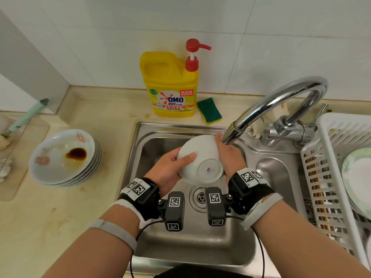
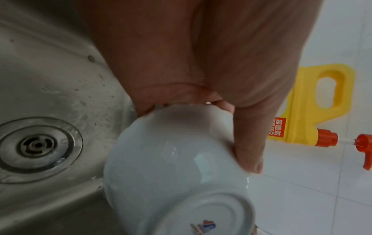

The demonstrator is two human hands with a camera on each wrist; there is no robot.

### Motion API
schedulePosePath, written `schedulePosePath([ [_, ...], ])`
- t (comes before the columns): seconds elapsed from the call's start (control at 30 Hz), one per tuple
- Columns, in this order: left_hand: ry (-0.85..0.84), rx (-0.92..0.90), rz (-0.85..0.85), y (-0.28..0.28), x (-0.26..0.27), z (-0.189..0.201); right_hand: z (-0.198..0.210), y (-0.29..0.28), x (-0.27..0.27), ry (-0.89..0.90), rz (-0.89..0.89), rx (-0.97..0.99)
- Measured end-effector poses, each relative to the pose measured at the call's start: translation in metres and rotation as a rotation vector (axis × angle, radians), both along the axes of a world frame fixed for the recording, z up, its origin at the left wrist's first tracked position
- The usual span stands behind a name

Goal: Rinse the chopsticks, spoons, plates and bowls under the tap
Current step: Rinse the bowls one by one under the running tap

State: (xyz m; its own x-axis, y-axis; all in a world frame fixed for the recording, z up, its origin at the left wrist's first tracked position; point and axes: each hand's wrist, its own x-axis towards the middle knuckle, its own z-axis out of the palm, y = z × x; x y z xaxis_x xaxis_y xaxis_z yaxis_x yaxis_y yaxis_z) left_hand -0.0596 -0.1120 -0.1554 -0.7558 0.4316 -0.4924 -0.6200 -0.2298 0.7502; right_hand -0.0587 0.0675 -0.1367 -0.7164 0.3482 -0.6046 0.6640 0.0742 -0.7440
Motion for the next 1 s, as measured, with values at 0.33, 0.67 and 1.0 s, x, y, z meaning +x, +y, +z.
schedulePosePath([
  [0.33,-0.022,-0.001,0.029,0.001,-0.005,0.004,0.004,0.005,0.005,0.185,-0.05,0.11],
  [0.67,-0.03,-0.033,0.024,-0.005,-0.006,-0.003,-0.019,0.0,0.006,0.083,-0.089,-0.001],
  [1.0,-0.057,0.063,0.073,0.0,-0.007,0.0,-0.012,0.004,0.003,0.15,-0.101,0.109],
])
